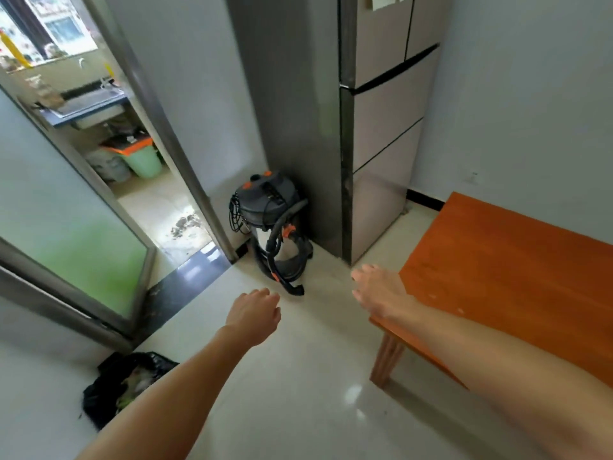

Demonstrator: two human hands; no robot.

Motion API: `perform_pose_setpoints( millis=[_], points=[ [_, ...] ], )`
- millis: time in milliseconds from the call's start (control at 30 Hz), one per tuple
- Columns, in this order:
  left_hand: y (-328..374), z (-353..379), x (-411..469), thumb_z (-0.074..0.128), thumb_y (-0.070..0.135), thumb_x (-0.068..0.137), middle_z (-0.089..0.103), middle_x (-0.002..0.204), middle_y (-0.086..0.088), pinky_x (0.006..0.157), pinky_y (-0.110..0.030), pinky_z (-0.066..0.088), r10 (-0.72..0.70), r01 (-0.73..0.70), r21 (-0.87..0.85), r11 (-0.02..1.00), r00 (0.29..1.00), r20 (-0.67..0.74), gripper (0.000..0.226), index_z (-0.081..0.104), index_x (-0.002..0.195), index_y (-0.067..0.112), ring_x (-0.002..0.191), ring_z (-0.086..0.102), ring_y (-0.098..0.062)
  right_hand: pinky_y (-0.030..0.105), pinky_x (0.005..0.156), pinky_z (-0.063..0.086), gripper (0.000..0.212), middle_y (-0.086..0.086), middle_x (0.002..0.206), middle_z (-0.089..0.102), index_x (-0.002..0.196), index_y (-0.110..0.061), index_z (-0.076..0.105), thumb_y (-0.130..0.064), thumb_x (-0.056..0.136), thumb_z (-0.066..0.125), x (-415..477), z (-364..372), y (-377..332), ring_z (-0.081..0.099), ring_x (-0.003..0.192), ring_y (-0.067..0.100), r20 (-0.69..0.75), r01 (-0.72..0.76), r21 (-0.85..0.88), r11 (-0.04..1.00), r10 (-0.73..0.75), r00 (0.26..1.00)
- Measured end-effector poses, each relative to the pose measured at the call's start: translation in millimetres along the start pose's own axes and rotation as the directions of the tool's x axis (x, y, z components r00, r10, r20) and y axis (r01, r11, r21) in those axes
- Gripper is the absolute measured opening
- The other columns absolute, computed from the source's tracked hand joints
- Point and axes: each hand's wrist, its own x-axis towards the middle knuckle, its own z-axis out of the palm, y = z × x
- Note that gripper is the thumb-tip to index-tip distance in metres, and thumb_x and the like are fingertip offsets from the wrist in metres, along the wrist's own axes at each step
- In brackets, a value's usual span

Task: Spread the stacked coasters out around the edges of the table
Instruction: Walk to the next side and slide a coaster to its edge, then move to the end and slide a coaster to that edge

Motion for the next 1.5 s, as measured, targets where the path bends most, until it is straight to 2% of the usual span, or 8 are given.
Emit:
perform_pose_setpoints(
  millis=[200,367,567,667,933,1100,1300,1500],
  points=[
    [-33,1,62,0.041,0.031,0.095,0.063,0.1,-0.004,0.073,-0.033,0.044,0.077,-0.077,-0.035,0.996,0.997,-0.007,0.027,0.06,0.105,0.016,0.09,0.06,-0.024,0.039,0.087,0.045,0.025,0.012,0.117,0.057,0.113,-0.013,0.054,-0.029,0.094,0.05,69,1,-2,0.052,0.111,0.031,0.038,-0.036,-0.009,0.999,0.037,0.999],
    [-52,-5,149,0.039,0.031,0.096,0.06,0.1,-0.005,0.078,-0.037,0.05,0.175,-0.174,-0.016,0.985,0.984,0.026,0.027,0.059,0.104,0.015,0.092,0.059,-0.025,0.038,0.085,0.045,0.024,0.012,0.117,0.06,0.113,-0.015,0.055,-0.027,0.093,0.05,145,18,21,0.055,0.109,0.03,0.064,-0.135,-0.019,0.991,0.136,0.989],
    [-65,-30,266,0.039,0.03,0.097,0.06,0.106,-0.007,0.083,-0.037,0.047,0.279,-0.284,0.048,0.958,0.956,0.094,0.027,0.058,0.107,0.014,0.096,0.058,-0.025,0.038,0.089,0.046,0.034,0.01,0.123,0.056,0.122,-0.016,0.053,-0.018,0.088,0.059,234,28,60,0.053,0.114,0.029,0.195,-0.289,-0.013,0.957,0.286,0.938],
    [-61,-44,328,0.038,0.028,0.097,0.06,0.111,-0.008,0.089,-0.038,0.043,0.336,-0.341,0.061,0.938,0.939,0.071,0.028,0.058,0.109,0.013,0.102,0.056,-0.027,0.04,0.089,0.046,0.032,0.011,0.125,0.056,0.123,-0.014,0.053,-0.021,0.092,0.052,269,19,87,0.052,0.115,0.03,0.186,-0.33,-0.033,0.943,0.331,0.925],
    [-14,-44,470,0.039,0.029,0.097,0.058,0.109,-0.01,0.081,-0.041,0.044,0.586,-0.597,0.067,0.799,0.799,0.131,0.026,0.055,0.108,0.012,0.101,0.056,-0.028,0.043,0.086,0.047,0.032,0.012,0.122,0.054,0.123,-0.012,0.049,-0.026,0.094,0.048,293,1,171,0.052,0.112,0.031,0.167,-0.499,-0.032,0.866,0.496,0.852],
    [41,-43,557,0.041,0.03,0.096,0.061,0.108,-0.01,0.078,-0.04,0.045,0.746,-0.756,0.035,0.653,0.651,0.137,0.028,0.059,0.106,0.011,0.096,0.059,-0.029,0.04,0.082,0.048,0.031,0.009,0.122,0.055,0.122,-0.014,0.05,-0.027,0.094,0.048,287,2,228,0.053,0.114,0.028,0.184,-0.728,-0.048,0.684,0.723,0.666],
    [122,-48,635,0.042,0.026,0.093,0.061,0.105,-0.014,0.078,-0.042,0.048,0.904,-0.919,0.015,0.393,0.39,0.175,0.024,0.059,0.1,0.01,0.094,0.059,-0.033,0.038,0.079,0.049,0.029,0.005,0.118,0.057,0.119,-0.018,0.052,-0.03,0.093,0.051,262,4,262,0.054,0.112,0.027,0.184,-0.921,0.017,0.388,0.904,0.385],
    [222,-46,638,0.044,0.028,0.09,0.063,0.099,-0.013,0.075,-0.041,0.048,0.973,-0.995,0.006,0.095,0.094,0.212,0.023,0.059,0.092,0.011,0.091,0.061,-0.035,0.036,0.082,0.049,0.032,0.005,0.119,0.058,0.125,-0.02,0.053,-0.035,0.098,0.044,201,12,263,0.055,0.109,0.025,0.218,-0.993,0.075,0.096,0.97,0.11]
  ],
)
